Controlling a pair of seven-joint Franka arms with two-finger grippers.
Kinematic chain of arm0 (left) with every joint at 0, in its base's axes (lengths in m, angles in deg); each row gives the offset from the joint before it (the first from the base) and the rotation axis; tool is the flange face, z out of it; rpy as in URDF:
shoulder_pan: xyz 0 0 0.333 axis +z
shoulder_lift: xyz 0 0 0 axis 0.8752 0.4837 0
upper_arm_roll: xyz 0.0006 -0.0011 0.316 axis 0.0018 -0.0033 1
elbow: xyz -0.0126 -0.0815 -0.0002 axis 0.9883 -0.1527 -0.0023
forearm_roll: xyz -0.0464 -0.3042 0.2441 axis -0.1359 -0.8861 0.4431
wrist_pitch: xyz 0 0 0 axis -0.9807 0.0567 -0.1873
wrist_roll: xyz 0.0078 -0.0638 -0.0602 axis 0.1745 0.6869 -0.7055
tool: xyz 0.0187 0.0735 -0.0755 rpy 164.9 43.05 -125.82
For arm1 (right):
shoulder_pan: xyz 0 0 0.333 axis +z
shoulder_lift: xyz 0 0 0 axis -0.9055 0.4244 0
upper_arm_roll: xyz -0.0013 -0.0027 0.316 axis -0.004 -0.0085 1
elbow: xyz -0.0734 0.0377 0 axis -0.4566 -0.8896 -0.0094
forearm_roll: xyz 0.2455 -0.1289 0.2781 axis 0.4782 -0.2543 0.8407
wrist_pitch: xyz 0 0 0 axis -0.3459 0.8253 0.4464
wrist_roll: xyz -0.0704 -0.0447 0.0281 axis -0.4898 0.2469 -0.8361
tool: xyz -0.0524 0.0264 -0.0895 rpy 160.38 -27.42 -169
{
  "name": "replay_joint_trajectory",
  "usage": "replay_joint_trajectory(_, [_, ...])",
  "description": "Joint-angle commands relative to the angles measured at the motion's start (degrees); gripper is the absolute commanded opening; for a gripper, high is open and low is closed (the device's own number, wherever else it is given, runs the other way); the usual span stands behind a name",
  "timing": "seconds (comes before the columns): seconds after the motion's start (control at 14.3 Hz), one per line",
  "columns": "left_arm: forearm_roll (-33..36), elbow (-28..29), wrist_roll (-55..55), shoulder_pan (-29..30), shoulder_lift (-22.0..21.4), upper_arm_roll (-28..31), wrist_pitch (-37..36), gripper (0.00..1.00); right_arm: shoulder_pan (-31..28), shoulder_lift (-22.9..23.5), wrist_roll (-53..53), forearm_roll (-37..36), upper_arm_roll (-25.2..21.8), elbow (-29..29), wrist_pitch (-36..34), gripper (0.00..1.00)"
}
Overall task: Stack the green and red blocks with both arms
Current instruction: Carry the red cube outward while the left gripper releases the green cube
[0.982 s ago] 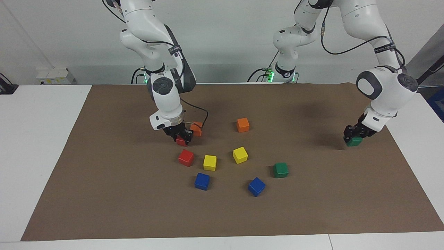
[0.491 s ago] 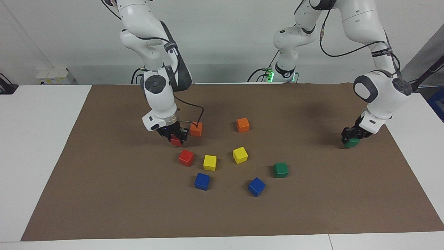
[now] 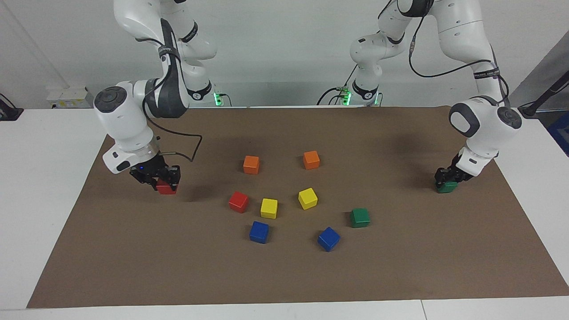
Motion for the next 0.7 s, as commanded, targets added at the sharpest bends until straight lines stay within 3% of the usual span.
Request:
replay_joint_trajectory(0.0, [2.37,0.28,0.5,-0.26,-0.12,0.08,1.56,1.0,-2.82,1.41,-5.1,0.86,0.71,0.7,3.14,0.07])
replay_joint_trajectory(0.35, [2.37,-1.21,0.5,-0.26,-0.3,0.07,-0.01,1.0,-4.32,1.94,-6.61,0.86,0.71,4.3,6.93,0.07])
replay_joint_trajectory(0.63, [2.28,-15.33,-0.46,-3.76,0.14,-0.1,-15.28,1.0,-5.46,2.03,-9.68,0.86,0.71,6.6,8.79,0.07])
